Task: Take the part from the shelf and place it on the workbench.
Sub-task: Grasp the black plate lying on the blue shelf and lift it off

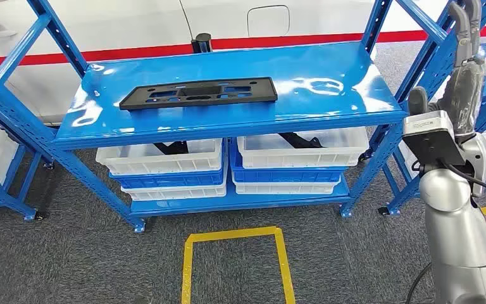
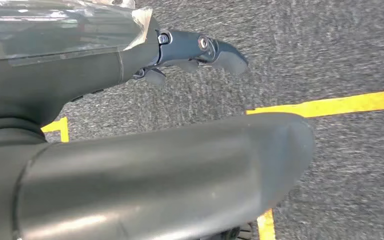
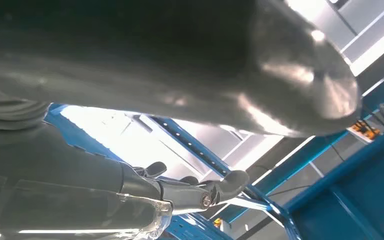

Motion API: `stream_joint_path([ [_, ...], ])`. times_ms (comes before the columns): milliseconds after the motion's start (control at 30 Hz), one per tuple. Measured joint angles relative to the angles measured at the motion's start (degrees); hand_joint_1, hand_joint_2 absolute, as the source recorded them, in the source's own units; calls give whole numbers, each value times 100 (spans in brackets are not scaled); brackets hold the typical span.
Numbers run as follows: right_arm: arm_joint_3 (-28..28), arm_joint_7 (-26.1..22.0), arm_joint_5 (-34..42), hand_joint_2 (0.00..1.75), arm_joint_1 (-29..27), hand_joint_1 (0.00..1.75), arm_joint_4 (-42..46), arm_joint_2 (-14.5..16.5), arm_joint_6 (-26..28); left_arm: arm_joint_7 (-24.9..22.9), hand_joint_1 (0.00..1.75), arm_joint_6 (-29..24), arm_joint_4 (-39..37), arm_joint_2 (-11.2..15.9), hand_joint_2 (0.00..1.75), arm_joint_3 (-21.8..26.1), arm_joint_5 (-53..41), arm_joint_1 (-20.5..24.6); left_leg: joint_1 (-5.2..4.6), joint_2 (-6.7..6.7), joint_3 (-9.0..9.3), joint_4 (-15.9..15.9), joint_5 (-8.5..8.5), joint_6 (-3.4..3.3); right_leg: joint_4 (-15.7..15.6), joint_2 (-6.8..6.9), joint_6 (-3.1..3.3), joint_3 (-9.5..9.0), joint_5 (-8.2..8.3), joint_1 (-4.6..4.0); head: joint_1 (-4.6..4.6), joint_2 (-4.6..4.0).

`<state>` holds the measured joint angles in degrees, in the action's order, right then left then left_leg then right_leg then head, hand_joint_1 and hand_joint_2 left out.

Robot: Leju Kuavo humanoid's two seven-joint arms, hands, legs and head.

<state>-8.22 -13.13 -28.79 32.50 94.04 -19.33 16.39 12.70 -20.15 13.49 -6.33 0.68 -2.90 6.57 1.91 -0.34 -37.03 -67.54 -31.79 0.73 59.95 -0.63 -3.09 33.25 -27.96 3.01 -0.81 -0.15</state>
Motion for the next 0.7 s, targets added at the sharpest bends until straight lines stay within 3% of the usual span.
stream_joint_path([
  [67,-1,1,3,0,-22,0,-2,-5,0,-8,0,0,0,-2,0,-4,-2,1,-8,10,-275,-401,-85,-17,0,21,33,-22,-24,-29,0,0],
  [100,-1,1,6,0,-39,0,-4,-10,0,-14,0,0,0,-3,0,-8,-3,2,-17,19,-495,-686,-112,-41,0,38,65,-47,-47,-57,-1,0],
  [133,-2,1,7,0,-55,0,-5,-11,0,-19,0,0,0,-4,0,-10,-3,1,-33,20,-629,-780,-37,-78,-1,50,90,-76,-72,-84,0,0],
  [167,-2,1,7,0,-63,0,-6,-13,0,-23,0,0,0,-4,0,-10,-3,1,-56,19,-642,-641,141,-132,-3,56,109,-110,-98,-108,0,0],
  [233,-2,1,7,0,-65,0,-6,-16,0,-29,0,0,0,-1,0,-11,-3,7,-137,30,-391,105,609,-287,-19,62,126,-191,-149,-133,4,0],
  [300,-1,0,7,0,-64,0,-6,-25,0,-34,0,-1,0,6,0,-11,-4,22,-223,71,-142,684,807,-392,-55,64,103,-241,-187,-157,5,0],
  [367,-1,-4,8,0,-69,0,-9,-36,0,-39,0,0,0,5,0,-11,-5,36,-273,84,-86,807,769,-403,-108,78,46,-267,-210,-161,1,0],
  [467,7,-23,9,0,-72,0,-9,-74,0,-42,0,2,7,-1,0,-12,-8,41,-248,38,87,983,802,-415,15,95,-9,-225,-288,-171,6,-1],
  [533,14,-28,13,0,-76,0,-14,-108,0,-43,0,3,9,-14,0,-13,-10,47,-239,16,195,1051,797,-437,614,82,22,94,-487,-179,27,-1],
  [600,15,-28,21,0,-108,0,-30,-126,0,-45,0,4,9,-25,0,-13,-10,47,-244,-13,252,1051,747,-456,1316,75,26,560,-653,-182,38,0],
  [633,15,-28,24,0,-126,0,-39,-127,0,-45,0,5,9,-28,0,-13,-10,44,-247,-31,283,1050,716,-458,1456,73,-4,707,-629,-180,37,0],
  [667,15,-27,26,0,-136,0,-47,-130,0,-47,0,9,9,-30,0,-13,-10,41,-247,-51,321,1047,685,-452,1358,74,-56,739,-501,-177,39,0],
  [700,15,-28,27,0,-137,0,-51,-132,0,-47,0,13,9,-33,0,-13,-10,40,-245,-69,365,1044,650,-439,1039,74,-117,653,-295,-172,40,0],
])
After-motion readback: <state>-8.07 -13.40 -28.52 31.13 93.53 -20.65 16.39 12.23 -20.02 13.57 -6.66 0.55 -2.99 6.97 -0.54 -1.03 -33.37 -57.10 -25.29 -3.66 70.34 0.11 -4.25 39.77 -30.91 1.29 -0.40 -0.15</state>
